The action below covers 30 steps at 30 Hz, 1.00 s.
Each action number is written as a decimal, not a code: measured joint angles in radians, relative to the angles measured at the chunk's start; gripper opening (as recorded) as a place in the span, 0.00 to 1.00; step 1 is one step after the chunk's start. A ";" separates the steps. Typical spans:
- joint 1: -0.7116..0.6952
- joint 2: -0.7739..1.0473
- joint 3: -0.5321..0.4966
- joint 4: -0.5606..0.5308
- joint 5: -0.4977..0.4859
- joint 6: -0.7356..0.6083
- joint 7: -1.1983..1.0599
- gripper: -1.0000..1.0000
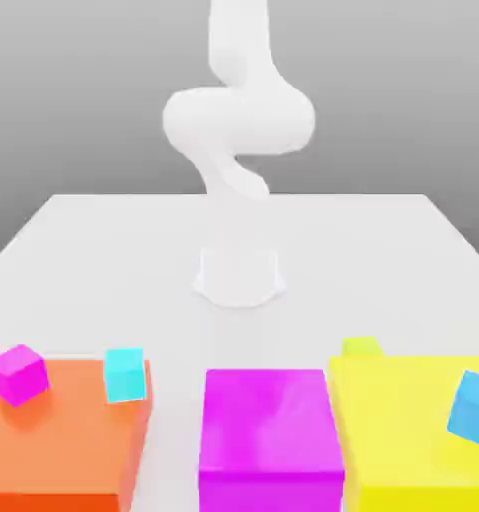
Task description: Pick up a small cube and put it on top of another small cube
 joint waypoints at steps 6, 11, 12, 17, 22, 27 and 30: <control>0.093 0.186 0.076 -0.180 0.094 0.154 0.064 0.50; 0.168 0.335 0.167 -0.325 0.152 0.279 0.132 0.50; 0.183 0.364 0.187 -0.354 0.160 0.303 0.148 0.50; 0.249 0.508 0.289 -0.497 0.178 0.429 0.244 0.50; 0.267 0.652 0.383 -0.611 0.116 0.553 0.376 0.50; 0.260 0.787 0.334 -0.596 -0.076 0.658 0.507 0.50; 0.390 0.863 0.176 -0.582 -0.189 0.720 0.588 0.50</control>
